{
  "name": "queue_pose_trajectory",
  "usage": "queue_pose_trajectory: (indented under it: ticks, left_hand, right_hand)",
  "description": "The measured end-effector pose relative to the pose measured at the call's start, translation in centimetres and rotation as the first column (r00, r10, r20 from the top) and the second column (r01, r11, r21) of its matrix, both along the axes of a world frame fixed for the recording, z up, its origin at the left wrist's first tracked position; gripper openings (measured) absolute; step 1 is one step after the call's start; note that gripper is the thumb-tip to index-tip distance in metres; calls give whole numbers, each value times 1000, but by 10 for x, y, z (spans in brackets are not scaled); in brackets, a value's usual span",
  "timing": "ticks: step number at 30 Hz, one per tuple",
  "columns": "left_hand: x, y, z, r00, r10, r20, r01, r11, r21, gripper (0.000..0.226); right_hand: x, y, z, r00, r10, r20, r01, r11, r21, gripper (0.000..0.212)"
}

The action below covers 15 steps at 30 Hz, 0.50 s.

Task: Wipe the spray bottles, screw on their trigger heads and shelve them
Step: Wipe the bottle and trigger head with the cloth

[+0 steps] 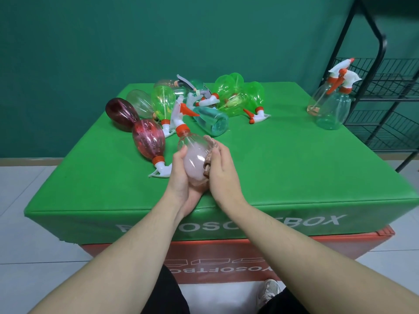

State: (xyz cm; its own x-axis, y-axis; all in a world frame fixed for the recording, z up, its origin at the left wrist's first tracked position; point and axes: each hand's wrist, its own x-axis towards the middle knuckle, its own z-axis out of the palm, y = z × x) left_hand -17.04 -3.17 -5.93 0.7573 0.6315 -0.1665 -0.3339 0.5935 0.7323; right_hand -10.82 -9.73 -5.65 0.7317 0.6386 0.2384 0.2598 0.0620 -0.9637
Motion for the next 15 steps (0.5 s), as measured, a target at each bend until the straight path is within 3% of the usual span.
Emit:
queue_pose_trajectory:
  ticks: [7,9,11,13,15]
  left_hand:
    - [27,-23,4,995,47,-93,-39,996,81,63]
    - [33,-31,2,990,76,-117,-58,988,146,75]
    - [38,-36,0,982,125,-138,-92,970,225,89]
    - [42,-38,-1,975,174,-140,-121,938,326,83]
    - [48,-39,-1,968,200,-149,-117,891,439,88]
  right_hand:
    - [5,-3,4,911,-124,-393,171,982,85,46]
    - [12,-9,5,859,-112,-499,187,977,102,47]
    - [17,-13,3,817,-118,-564,189,980,69,69]
    - [23,-17,-1,782,-129,-610,187,982,33,85]
    - [28,-26,3,767,-159,-622,199,980,-5,72]
